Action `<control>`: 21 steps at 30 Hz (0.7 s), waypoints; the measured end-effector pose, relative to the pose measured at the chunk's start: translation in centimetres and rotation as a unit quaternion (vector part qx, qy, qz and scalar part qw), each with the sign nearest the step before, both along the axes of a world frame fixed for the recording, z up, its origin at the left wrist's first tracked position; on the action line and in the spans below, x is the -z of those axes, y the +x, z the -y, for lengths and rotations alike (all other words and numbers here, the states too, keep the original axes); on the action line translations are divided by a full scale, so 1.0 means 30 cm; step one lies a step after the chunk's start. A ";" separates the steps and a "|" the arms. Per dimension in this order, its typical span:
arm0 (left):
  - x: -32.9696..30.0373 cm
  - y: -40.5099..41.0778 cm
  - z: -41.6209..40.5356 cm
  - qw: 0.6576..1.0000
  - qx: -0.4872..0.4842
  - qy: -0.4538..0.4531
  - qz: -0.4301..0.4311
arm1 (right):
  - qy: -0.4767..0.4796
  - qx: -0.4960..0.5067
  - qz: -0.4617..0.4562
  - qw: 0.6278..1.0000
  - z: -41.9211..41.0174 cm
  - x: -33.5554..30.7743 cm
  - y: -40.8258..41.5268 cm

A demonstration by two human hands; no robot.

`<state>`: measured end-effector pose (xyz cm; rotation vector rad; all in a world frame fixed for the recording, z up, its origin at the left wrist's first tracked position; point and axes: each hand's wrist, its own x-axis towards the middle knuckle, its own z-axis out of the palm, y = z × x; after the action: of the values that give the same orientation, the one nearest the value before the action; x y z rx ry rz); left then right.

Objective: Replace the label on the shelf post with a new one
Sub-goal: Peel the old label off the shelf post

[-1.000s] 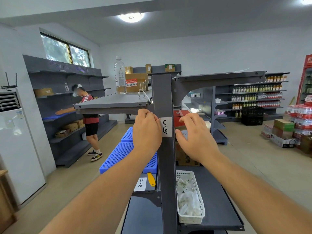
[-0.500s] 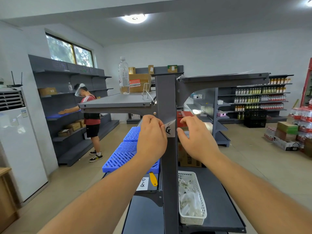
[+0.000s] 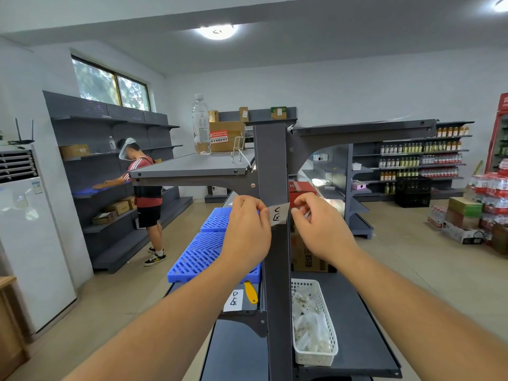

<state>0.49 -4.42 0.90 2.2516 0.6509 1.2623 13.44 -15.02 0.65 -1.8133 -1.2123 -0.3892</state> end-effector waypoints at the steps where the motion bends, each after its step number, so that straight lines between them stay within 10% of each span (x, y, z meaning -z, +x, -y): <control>1: -0.001 -0.003 0.008 1.000 0.008 -0.012 0.005 | -0.001 -0.003 -0.003 1.000 0.000 0.000 0.000; 14: -0.029 -0.019 0.022 0.998 0.056 0.020 -0.014 | 0.071 -0.162 -0.415 0.892 0.000 -0.051 -0.035; 21: -0.009 0.006 0.007 0.994 0.069 0.076 -0.023 | 0.045 -0.244 -0.456 0.855 0.007 -0.045 -0.021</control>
<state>0.68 -4.64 1.16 2.4109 0.4190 1.2325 12.80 -15.24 2.01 -1.2545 -0.8685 0.6446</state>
